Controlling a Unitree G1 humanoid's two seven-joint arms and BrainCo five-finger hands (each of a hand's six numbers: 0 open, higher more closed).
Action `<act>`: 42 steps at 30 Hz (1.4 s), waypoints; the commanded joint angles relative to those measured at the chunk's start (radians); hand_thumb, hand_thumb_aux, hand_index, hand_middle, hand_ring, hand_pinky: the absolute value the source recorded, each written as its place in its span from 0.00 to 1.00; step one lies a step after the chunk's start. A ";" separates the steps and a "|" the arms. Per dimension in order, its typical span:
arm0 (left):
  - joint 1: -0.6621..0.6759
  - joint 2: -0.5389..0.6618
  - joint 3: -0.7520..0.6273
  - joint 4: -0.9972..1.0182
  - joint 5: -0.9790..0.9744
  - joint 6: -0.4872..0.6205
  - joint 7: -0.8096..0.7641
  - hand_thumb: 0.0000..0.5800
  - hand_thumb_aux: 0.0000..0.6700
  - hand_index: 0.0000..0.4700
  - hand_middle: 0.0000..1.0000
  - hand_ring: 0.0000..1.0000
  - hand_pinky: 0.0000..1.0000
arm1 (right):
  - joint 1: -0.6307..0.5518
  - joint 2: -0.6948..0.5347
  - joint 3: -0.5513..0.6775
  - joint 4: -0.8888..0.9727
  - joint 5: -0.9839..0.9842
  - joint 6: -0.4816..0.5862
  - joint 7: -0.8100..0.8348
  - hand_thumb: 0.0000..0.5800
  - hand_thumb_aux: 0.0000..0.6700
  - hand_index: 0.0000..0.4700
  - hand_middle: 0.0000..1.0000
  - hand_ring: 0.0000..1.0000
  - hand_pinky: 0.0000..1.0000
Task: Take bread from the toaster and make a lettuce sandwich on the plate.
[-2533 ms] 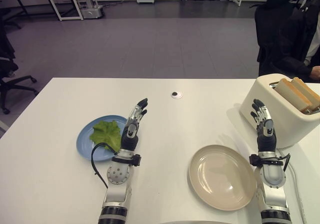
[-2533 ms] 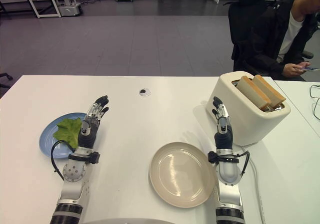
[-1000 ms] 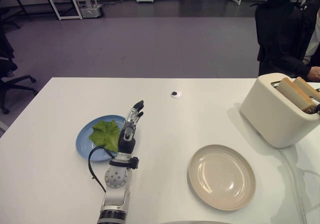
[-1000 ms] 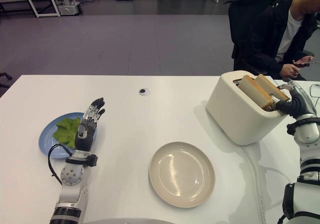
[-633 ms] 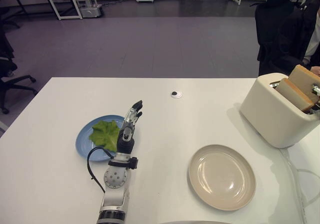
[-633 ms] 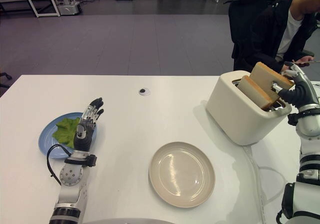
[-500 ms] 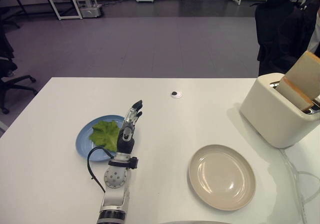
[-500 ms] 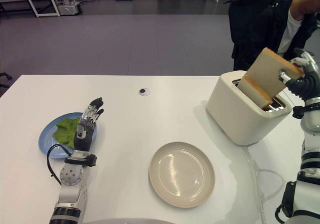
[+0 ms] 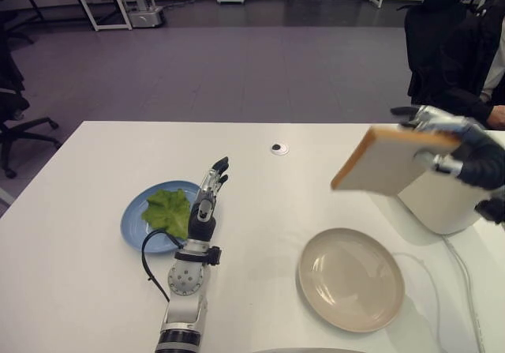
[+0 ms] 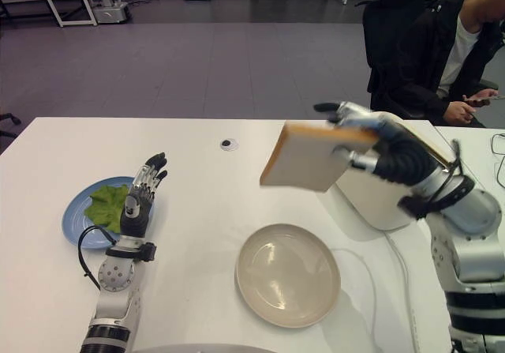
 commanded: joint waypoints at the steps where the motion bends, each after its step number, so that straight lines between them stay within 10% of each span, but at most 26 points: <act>1: 0.003 -0.001 -0.001 -0.008 0.005 0.012 0.001 0.00 0.00 0.00 0.00 0.00 0.00 | 0.083 -0.015 0.069 0.049 -0.129 0.011 0.099 1.00 1.00 1.00 0.00 0.00 0.00; 12: -0.001 0.018 0.011 -0.011 0.001 0.015 -0.003 0.00 0.00 0.00 0.00 0.00 0.00 | 0.118 0.107 0.197 0.297 -0.404 -0.069 0.116 1.00 1.00 1.00 0.00 0.00 0.00; 13: -0.006 0.024 0.016 -0.011 0.001 0.015 -0.003 0.00 0.00 0.00 0.00 0.00 0.00 | 0.118 0.113 0.201 0.298 -0.407 -0.071 0.116 0.98 0.87 0.87 0.00 0.00 0.00; 14: -0.011 0.030 0.021 -0.011 0.001 0.015 -0.003 0.00 0.00 0.00 0.00 0.00 0.00 | 0.118 0.117 0.202 0.296 -0.406 -0.073 0.116 0.43 0.24 0.24 0.00 0.00 0.00; 15: -0.017 0.038 0.028 -0.012 0.001 0.015 -0.003 0.00 0.00 0.00 0.00 0.00 0.00 | 0.116 0.123 0.201 0.292 -0.399 -0.073 0.116 0.00 0.00 0.00 0.00 0.00 0.00; 31: -0.167 0.432 0.228 0.130 0.421 0.079 0.170 0.00 0.00 0.00 0.00 0.00 0.00 | 0.106 0.214 -0.012 0.043 -0.045 0.046 0.116 0.00 0.00 0.00 0.00 0.00 0.00; 42: -0.211 0.743 -0.068 0.358 0.952 0.403 0.188 0.00 0.00 0.00 0.00 0.00 0.00 | 0.078 0.335 -0.079 0.047 -0.012 0.075 0.024 0.00 0.00 0.00 0.00 0.00 0.00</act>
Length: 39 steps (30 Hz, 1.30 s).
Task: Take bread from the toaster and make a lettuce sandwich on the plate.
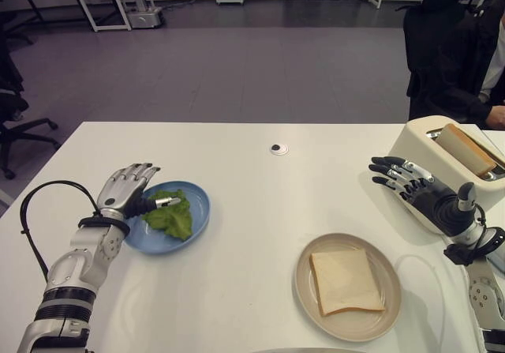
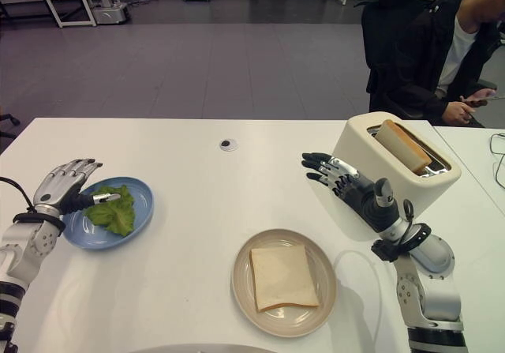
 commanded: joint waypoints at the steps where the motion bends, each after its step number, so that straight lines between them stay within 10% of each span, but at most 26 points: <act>1: 0.017 0.041 -0.059 0.019 0.015 0.048 -0.065 0.00 0.00 0.00 0.00 0.00 0.00 | 0.005 0.022 -0.008 0.003 -0.011 0.001 0.004 0.00 0.00 0.00 0.00 0.00 0.00; 5: 0.026 0.060 -0.099 0.023 0.013 0.074 -0.083 0.04 0.02 0.02 0.00 0.00 0.00 | 0.007 0.032 -0.012 0.005 -0.020 -0.002 0.009 0.00 0.00 0.00 0.00 0.00 0.00; 6: 0.027 0.062 -0.107 0.025 0.010 0.076 -0.085 0.66 0.42 0.42 0.00 0.00 0.00 | 0.006 0.034 -0.014 0.008 -0.022 -0.003 0.011 0.00 0.00 0.00 0.00 0.00 0.00; 8: 0.029 0.065 -0.123 0.024 0.003 0.079 -0.091 0.97 0.84 0.84 0.00 0.00 0.00 | 0.005 0.037 -0.016 0.012 -0.025 -0.006 0.015 0.00 0.00 0.00 0.00 0.00 0.00; 10: 0.031 0.065 -0.138 0.018 -0.004 0.078 -0.095 1.00 1.00 1.00 0.00 0.00 0.00 | 0.010 0.038 -0.021 0.012 -0.029 -0.008 0.017 0.00 0.00 0.00 0.00 0.00 0.00; 30: 0.052 0.114 -0.029 -0.307 -0.191 0.057 -0.191 1.00 1.00 1.00 0.00 0.00 0.00 | -0.016 0.037 -0.044 0.029 -0.028 -0.009 0.019 0.00 0.00 0.00 0.00 0.00 0.00; 39: -0.027 -0.048 -0.140 -0.593 -0.433 -0.006 -0.440 1.00 1.00 1.00 0.00 0.00 0.00 | -0.037 0.035 -0.042 0.028 -0.028 0.001 0.012 0.00 0.00 0.00 0.00 0.00 0.00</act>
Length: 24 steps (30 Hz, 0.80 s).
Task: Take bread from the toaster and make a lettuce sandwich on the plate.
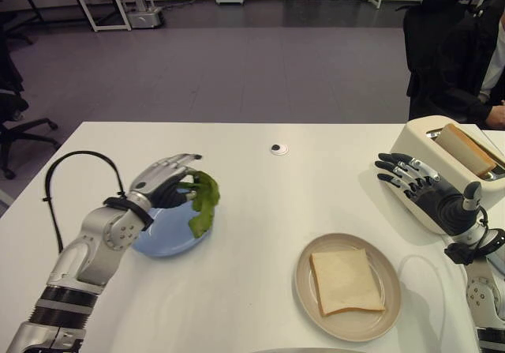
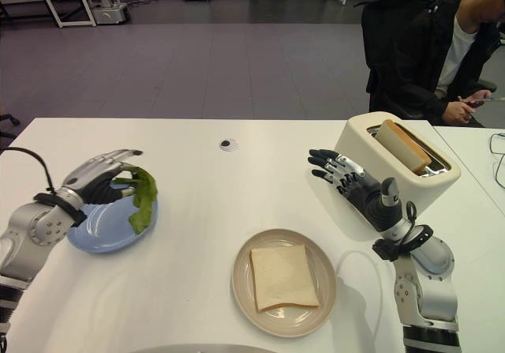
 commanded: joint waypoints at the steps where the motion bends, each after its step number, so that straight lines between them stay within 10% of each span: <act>1: -0.076 -0.078 -0.074 -0.104 -0.060 -0.006 -0.097 1.00 1.00 1.00 0.00 0.00 0.00 | -0.020 -0.004 -0.007 -0.003 -0.011 0.015 -0.001 0.00 0.00 0.00 0.00 0.00 0.00; 24: -0.236 -0.415 -0.516 -0.127 -0.048 0.059 -0.411 1.00 1.00 1.00 0.00 0.00 0.00 | -0.073 0.026 0.034 0.003 -0.045 0.034 -0.020 0.00 0.00 0.00 0.00 0.00 0.00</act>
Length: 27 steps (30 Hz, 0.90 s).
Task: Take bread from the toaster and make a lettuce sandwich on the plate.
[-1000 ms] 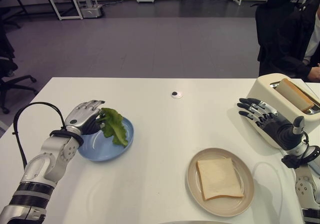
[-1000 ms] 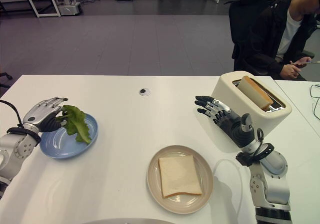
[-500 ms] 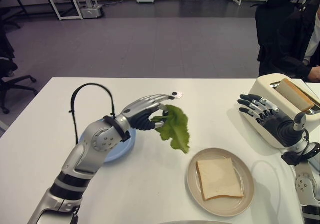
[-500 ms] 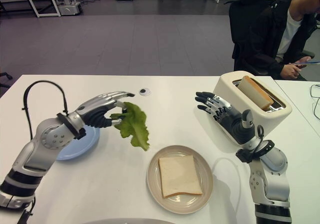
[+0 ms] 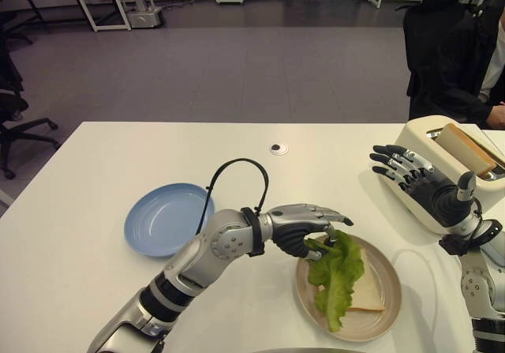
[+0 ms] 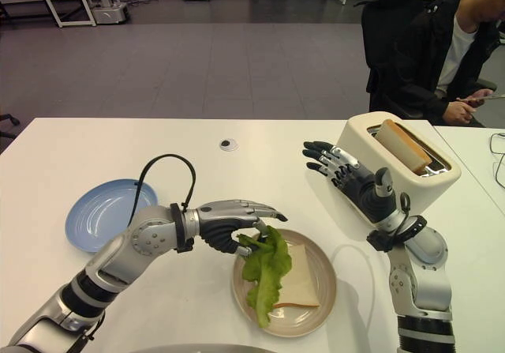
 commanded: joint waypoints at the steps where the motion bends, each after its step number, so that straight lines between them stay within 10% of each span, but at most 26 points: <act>1: -0.031 -0.070 -0.038 0.101 0.056 -0.006 0.043 1.00 1.00 1.00 0.00 0.00 0.00 | -0.020 0.020 0.012 0.008 -0.040 -0.003 -0.026 0.00 0.00 0.00 0.00 0.00 0.00; 8: -0.067 -0.161 -0.066 0.248 0.128 -0.050 0.137 1.00 1.00 1.00 0.00 0.00 0.00 | -0.070 0.026 0.002 -0.026 -0.184 -0.005 -0.171 0.00 0.00 0.00 0.00 0.00 0.00; 9: -0.065 -0.165 -0.066 0.260 0.128 -0.055 0.144 0.89 0.66 0.66 0.00 0.00 0.00 | -0.083 0.023 -0.002 -0.016 -0.235 -0.007 -0.215 0.00 0.00 0.00 0.00 0.00 0.00; 10: -0.062 -0.166 -0.065 0.269 0.130 -0.059 0.151 0.26 0.14 0.14 0.00 0.00 0.00 | -0.096 0.020 -0.006 -0.002 -0.292 -0.015 -0.260 0.00 0.00 0.00 0.00 0.00 0.00; 11: -0.060 -0.165 -0.060 0.281 0.134 -0.063 0.163 0.00 0.00 0.00 0.00 0.00 0.00 | -0.110 0.008 -0.007 0.020 -0.387 -0.037 -0.320 0.00 0.00 0.00 0.00 0.00 0.00; 27: 0.055 -0.005 0.317 0.252 -0.083 -0.044 0.231 0.00 0.00 0.00 0.00 0.00 0.00 | -0.134 -0.223 -0.128 0.251 -1.100 -0.009 -0.899 0.00 0.00 0.00 0.00 0.00 0.00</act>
